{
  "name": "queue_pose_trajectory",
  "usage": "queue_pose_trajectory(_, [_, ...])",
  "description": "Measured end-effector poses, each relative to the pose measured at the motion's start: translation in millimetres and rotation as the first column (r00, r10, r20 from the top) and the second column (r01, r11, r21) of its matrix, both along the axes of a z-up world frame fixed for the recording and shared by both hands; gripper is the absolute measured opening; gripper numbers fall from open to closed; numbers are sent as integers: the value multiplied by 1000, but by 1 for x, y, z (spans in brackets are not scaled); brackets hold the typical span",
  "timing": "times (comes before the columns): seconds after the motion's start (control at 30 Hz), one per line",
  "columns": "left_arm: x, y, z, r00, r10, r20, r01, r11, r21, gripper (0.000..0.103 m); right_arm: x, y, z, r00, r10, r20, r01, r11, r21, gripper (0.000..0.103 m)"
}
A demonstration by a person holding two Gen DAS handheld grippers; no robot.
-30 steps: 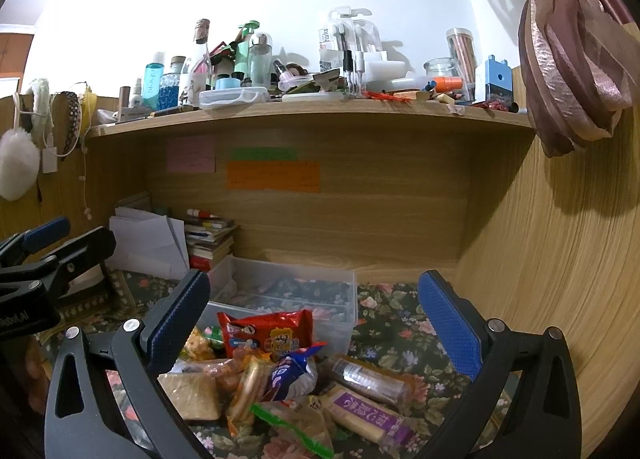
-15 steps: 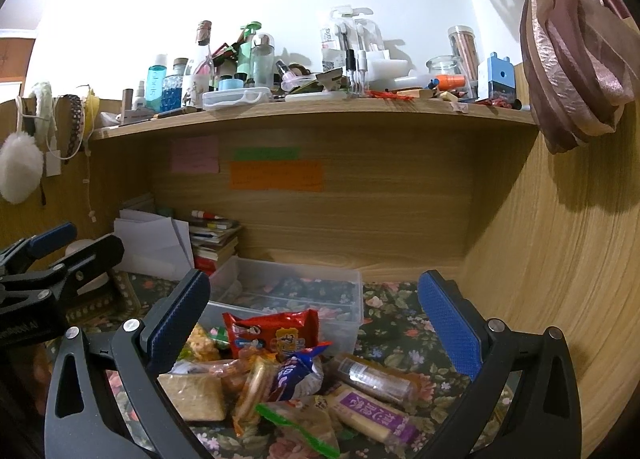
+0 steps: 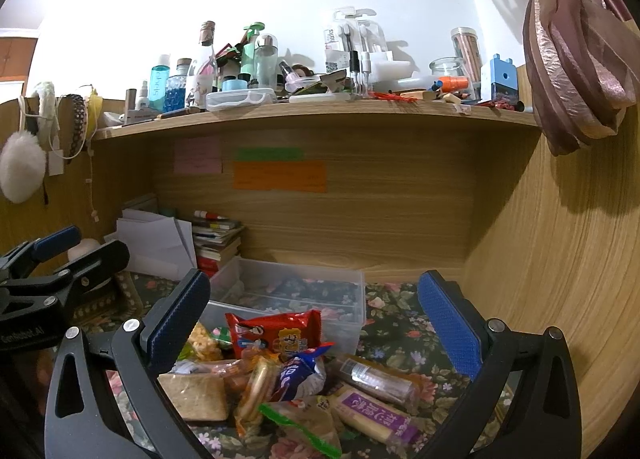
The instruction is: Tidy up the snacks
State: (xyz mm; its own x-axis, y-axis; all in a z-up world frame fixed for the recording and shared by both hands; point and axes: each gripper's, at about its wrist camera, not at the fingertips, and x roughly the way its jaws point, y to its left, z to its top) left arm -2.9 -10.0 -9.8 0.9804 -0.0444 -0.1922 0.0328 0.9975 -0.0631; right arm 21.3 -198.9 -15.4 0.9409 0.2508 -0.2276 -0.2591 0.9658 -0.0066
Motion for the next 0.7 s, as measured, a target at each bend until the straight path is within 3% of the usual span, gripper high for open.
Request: queue_pose_trajectory(0.7, [1, 0, -2, 1000, -10, -9, 10, 1000, 5, 103, 4, -8, 1, 1000, 14, -18, -13, 999, 36, 103])
